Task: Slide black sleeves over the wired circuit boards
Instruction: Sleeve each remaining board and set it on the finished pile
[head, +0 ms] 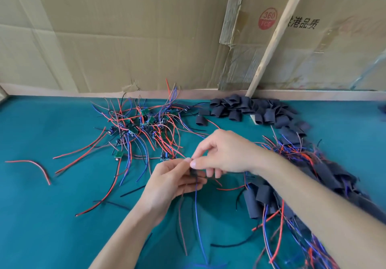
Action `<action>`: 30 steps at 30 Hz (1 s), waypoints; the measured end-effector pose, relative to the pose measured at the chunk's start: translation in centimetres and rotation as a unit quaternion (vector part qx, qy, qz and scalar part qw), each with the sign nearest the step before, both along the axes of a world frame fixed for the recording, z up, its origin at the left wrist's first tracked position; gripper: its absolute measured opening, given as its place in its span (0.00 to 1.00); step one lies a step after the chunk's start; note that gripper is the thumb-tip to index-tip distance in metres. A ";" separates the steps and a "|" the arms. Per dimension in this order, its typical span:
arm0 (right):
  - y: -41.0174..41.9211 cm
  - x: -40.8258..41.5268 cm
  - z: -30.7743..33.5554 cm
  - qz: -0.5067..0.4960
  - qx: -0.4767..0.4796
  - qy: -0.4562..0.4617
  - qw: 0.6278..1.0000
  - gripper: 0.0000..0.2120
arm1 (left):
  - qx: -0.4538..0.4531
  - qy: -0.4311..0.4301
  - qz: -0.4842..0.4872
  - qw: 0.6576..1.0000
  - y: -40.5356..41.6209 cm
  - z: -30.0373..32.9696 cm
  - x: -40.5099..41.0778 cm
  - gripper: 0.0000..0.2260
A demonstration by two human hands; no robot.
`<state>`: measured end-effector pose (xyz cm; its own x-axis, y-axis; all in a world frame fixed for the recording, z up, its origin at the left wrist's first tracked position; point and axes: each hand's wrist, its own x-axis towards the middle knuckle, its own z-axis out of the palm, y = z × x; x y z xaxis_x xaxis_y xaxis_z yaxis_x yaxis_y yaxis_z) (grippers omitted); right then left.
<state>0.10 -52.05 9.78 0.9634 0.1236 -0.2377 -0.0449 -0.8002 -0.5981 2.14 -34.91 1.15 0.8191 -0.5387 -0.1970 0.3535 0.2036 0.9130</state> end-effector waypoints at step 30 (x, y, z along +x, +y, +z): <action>-2.9 9.2 -4.2 -0.303 -0.008 -0.199 0.932 0.15 | 0.125 -0.121 0.005 0.985 -0.2 0.0 0.0 0.03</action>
<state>9.35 -54.98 5.56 0.8678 -0.4718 0.1561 -0.2686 -0.7096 -0.6514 2.18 -35.13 1.19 0.8630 -0.4903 -0.1220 0.1194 -0.0367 0.9922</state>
